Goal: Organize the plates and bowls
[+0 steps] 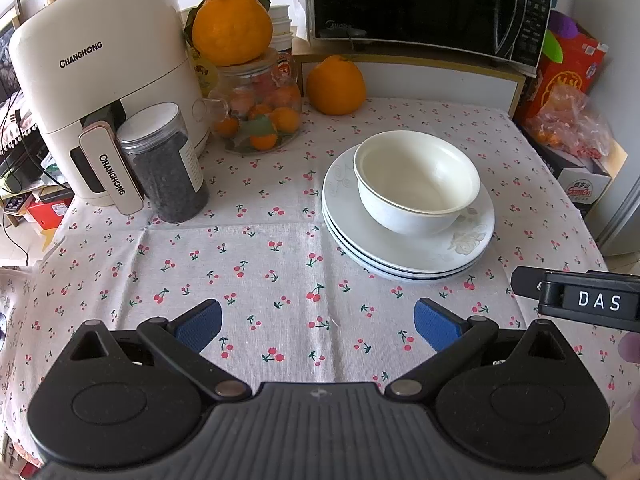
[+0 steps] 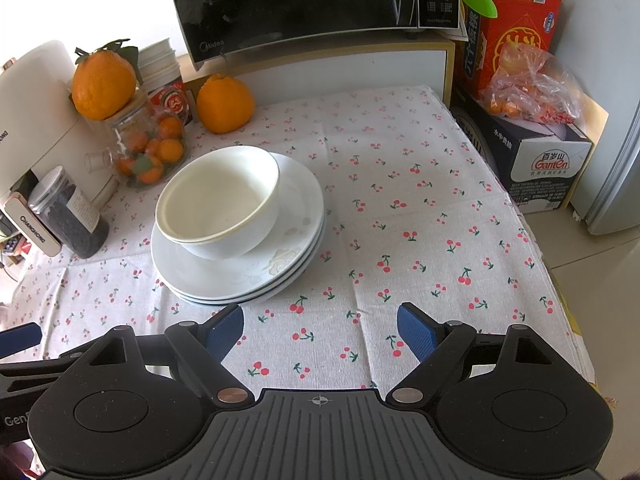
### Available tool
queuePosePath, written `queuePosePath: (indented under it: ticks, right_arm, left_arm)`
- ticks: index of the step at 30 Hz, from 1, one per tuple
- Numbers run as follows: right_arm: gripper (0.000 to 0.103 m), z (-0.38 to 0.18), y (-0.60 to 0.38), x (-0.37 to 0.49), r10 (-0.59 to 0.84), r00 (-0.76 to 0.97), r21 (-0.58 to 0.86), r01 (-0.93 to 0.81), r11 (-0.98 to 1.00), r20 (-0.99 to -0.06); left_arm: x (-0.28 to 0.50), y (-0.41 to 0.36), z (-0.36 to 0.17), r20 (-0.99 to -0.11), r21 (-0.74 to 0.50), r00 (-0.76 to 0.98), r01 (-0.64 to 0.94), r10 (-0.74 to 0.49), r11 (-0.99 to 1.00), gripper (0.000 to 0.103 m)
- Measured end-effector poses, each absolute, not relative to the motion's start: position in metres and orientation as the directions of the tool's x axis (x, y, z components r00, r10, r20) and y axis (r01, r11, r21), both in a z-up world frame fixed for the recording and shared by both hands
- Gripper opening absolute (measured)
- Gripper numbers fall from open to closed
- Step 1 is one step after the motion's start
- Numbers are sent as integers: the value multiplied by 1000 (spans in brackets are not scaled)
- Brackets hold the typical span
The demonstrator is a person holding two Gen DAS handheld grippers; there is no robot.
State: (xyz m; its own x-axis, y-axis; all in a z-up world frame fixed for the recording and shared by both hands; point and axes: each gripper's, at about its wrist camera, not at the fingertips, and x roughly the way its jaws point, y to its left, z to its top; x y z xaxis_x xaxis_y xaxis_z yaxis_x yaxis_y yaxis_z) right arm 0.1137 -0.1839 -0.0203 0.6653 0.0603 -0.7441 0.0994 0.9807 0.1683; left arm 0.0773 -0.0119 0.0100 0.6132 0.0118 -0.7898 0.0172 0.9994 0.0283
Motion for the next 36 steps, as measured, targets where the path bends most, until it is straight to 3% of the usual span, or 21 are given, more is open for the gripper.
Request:
queuePosePath:
  ticks: [36]
  right_arm:
    - [86,-25,-184,112,58,660,166,103,981,-749]
  left_arm:
    - [77,-13,10,-792,27,610,29,3,999,103]
